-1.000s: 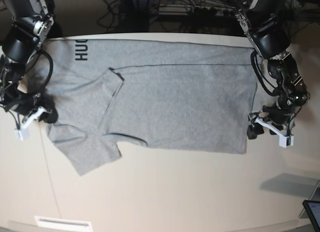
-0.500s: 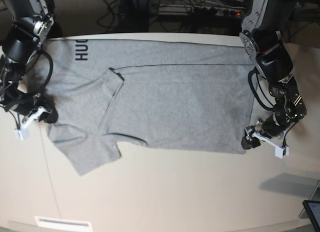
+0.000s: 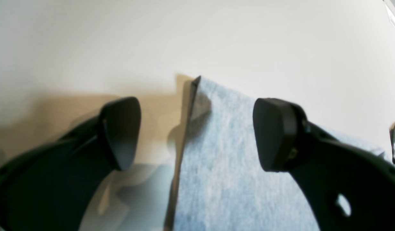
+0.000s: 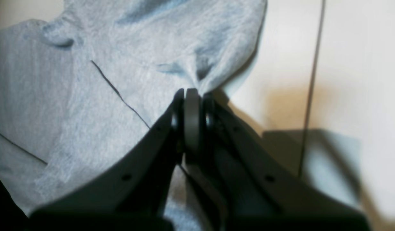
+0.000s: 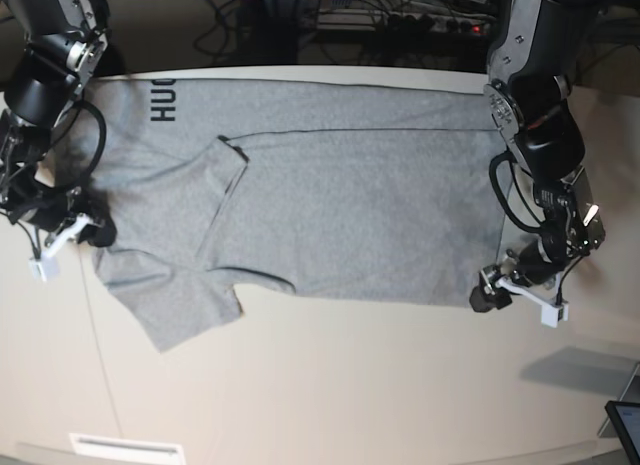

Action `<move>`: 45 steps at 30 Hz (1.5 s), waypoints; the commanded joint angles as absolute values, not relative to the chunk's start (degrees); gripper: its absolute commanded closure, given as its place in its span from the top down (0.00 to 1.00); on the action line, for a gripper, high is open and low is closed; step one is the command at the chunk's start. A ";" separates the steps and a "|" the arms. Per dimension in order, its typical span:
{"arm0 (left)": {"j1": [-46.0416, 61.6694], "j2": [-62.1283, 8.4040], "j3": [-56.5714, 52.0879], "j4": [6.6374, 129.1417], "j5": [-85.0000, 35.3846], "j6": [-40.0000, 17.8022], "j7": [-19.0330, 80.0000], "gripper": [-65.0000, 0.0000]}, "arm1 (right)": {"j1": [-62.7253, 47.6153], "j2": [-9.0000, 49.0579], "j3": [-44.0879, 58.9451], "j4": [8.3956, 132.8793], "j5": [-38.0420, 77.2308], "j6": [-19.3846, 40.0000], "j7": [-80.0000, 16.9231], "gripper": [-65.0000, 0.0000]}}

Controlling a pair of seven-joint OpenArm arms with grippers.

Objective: Fold the T-shirt properly
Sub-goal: 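Close both grippers on the shirt's side edges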

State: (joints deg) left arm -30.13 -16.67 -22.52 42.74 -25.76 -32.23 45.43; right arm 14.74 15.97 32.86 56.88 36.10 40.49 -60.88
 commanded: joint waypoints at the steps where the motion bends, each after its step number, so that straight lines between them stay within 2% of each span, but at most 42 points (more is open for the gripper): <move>1: -30.55 -16.40 -20.70 42.86 -25.19 -32.31 48.13 0.82 | 15.16 16.75 32.66 57.36 34.24 40.00 -62.46 0.00; 17: -26.15 -14.99 -17.19 42.95 -31.16 -32.31 48.84 0.82 | 15.16 16.75 32.66 57.36 34.24 40.00 -62.37 0.00; 19: -26.15 -14.99 -17.19 43.03 -30.90 -32.31 48.66 0.75 | 15.16 16.75 32.66 57.36 34.24 40.00 -62.37 0.00; 23: -26.24 -15.34 -17.19 43.03 -30.73 -32.31 48.48 0.51 | 15.16 16.75 32.66 57.36 34.24 40.00 -62.55 0.00; 29: -26.33 -15.34 -17.10 43.21 -30.64 -32.31 48.04 0.28 | 15.08 16.75 32.66 57.36 34.24 40.00 -62.64 0.00; 33: -26.33 -16.66 -10.59 43.03 -30.64 -32.22 44.53 0.01 | 15.08 16.75 32.57 57.36 34.24 40.00 -62.64 0.00; 38: -25.80 -17.27 -7.25 43.03 -30.73 -32.13 40.48 0.00 | 15.08 16.75 32.48 57.71 34.24 40.00 -62.20 0.00; 45: -25.89 -19.21 -7.08 43.47 -30.73 -32.13 40.22 0.00 | 15.08 16.75 28.35 66.59 34.15 40.00 -62.11 0.00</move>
